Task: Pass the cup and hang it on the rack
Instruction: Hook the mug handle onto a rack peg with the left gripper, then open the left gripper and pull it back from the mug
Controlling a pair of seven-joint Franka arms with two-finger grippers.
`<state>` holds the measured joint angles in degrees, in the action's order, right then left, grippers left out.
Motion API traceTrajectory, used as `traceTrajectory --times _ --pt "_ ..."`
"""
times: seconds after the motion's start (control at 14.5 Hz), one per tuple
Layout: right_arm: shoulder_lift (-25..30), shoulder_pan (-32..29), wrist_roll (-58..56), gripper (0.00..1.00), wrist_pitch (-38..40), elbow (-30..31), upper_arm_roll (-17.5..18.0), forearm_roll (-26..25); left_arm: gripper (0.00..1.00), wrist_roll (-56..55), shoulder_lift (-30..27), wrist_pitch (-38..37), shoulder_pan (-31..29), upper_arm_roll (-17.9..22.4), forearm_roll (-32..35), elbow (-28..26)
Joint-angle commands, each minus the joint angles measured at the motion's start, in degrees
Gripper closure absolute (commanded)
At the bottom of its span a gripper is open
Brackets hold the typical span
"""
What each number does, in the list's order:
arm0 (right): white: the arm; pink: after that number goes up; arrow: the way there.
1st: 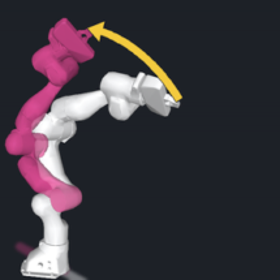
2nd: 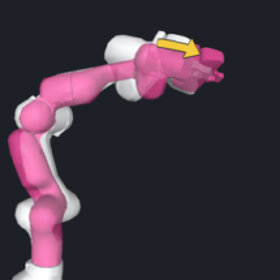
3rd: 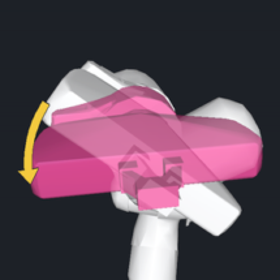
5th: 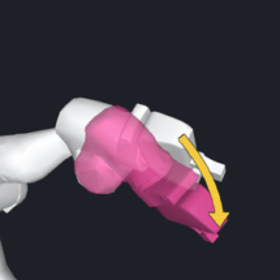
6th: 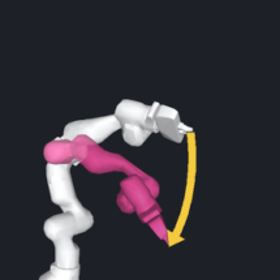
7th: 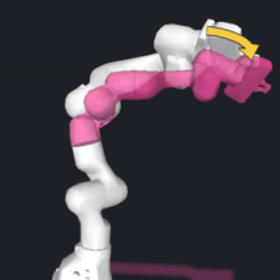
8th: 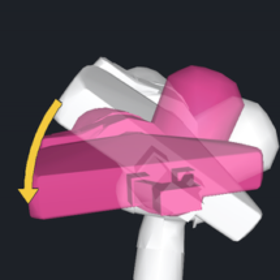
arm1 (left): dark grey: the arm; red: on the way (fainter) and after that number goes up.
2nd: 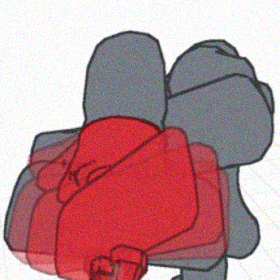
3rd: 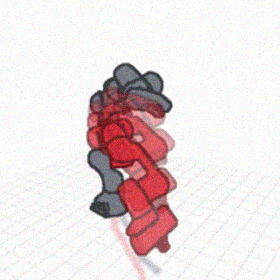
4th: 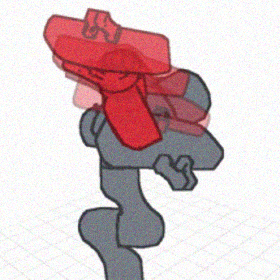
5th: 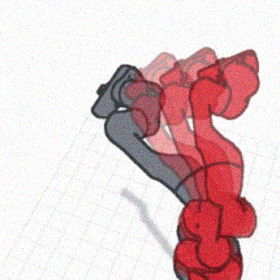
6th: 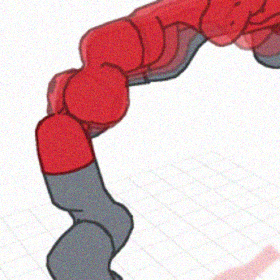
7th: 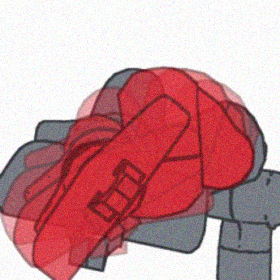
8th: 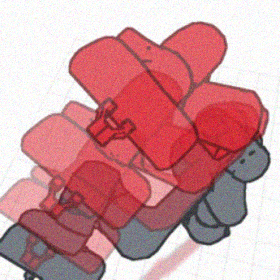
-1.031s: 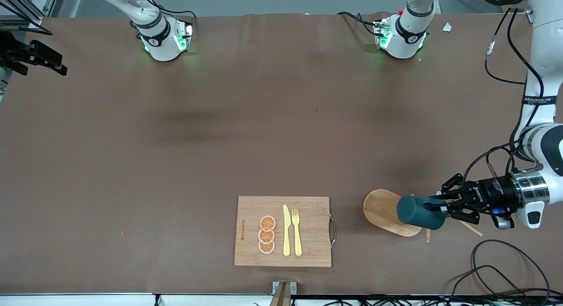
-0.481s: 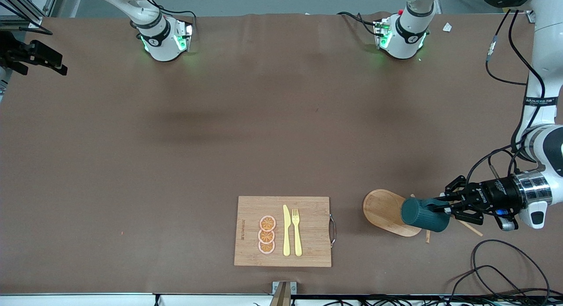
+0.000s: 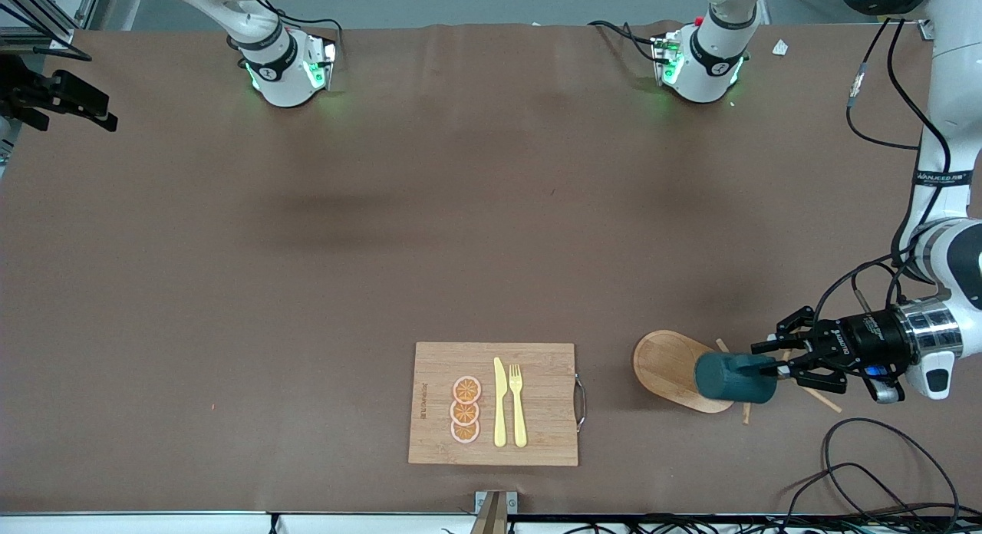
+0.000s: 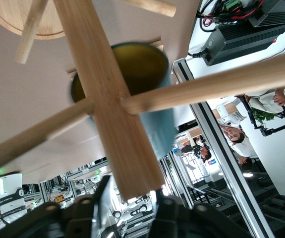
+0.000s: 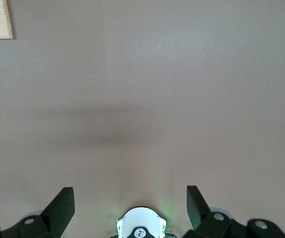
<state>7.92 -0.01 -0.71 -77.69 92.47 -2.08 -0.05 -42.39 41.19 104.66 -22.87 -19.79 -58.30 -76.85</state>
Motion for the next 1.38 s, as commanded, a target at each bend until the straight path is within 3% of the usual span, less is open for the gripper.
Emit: traceTrajectory --times 0.0,0.34,0.89,1.31 --pt "1.0 0.4 0.4 0.0 0.2 0.8 -0.3 -0.9 0.0 2.8 0.1 -0.8 -0.4 -0.1 -0.9 0.8" --pt "1.0 0.4 0.4 0.0 0.2 0.8 -0.2 -0.9 0.0 2.9 -2.9 -2.0 -0.4 -0.8 2.1 0.8" --pt "0.9 0.4 0.4 0.0 0.2 0.8 -0.2 -0.9 0.0 2.9 -13.8 -6.0 0.2 -10.7 36.1 0.6" --pt "1.0 0.4 0.4 0.0 0.2 0.8 -0.2 -0.9 0.0 3.3 -18.2 -11.0 0.1 -14.9 52.1 0.6"
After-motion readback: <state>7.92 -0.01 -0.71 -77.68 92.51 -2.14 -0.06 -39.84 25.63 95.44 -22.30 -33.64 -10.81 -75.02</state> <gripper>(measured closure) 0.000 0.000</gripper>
